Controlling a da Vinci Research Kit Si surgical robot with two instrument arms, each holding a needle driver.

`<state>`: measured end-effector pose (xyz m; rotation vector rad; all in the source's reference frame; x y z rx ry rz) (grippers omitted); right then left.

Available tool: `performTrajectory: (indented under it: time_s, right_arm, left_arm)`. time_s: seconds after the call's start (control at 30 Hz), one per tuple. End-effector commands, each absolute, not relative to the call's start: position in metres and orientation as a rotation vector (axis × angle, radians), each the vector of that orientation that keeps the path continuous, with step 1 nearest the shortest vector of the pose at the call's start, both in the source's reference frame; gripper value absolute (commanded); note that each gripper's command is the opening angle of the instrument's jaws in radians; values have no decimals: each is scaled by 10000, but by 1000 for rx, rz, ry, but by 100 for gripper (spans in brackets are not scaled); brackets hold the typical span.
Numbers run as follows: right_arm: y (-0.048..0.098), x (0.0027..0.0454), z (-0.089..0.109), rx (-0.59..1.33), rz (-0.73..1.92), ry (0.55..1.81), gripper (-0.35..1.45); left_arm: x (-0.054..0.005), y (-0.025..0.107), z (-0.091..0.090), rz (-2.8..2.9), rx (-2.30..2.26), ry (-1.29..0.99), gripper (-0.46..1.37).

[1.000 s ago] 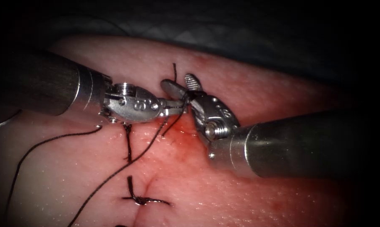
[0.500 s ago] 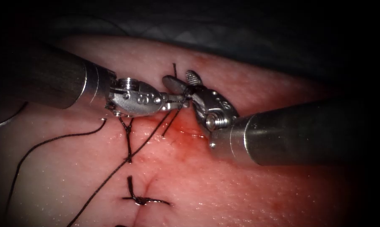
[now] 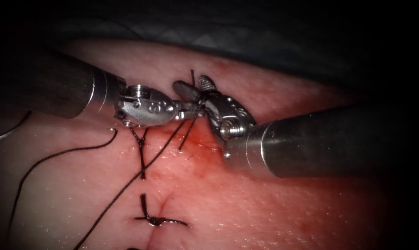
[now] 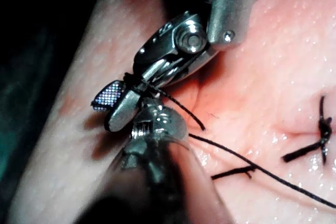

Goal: Wound Closure
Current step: Grasp the tail end of the suture with the right gripper, then secure the knot by pulling down with the right tool and up with the left

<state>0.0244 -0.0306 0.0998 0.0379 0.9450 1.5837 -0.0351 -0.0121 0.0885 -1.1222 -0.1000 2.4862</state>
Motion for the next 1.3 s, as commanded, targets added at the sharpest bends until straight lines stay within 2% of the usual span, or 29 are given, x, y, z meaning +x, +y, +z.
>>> performTrajectory:
  time_s: [0.03,0.1,0.27,0.37,0.4,0.43,0.87,1.3]
  right_arm:
    - [-306,244,998,34,1581,944,59]
    - [-305,246,999,27,1572,939,45]
    - [-304,249,1000,25,1566,940,39]
    - [-304,250,1001,21,1547,941,13]
    - [-304,250,1001,21,1547,941,-3]
    - [-305,251,1001,21,1539,942,-35]
    - [-305,258,975,-44,1408,938,-35]
    - [-354,260,934,-15,1378,954,-35]
  left_arm:
    - [-351,-121,885,2488,-1126,-110,-35]
    - [-351,-121,885,2488,-1126,-110,-35]
    - [-351,-121,885,2488,-1126,-110,-35]
    - [-351,-121,885,2488,-1126,-111,-35]
    - [-351,-121,885,2488,-1127,-111,-35]
    - [-350,-121,885,2488,-1127,-111,-35]
    - [-337,-115,890,2481,-1114,-107,-35]
    - [-324,-103,894,2480,-1097,-93,-35]
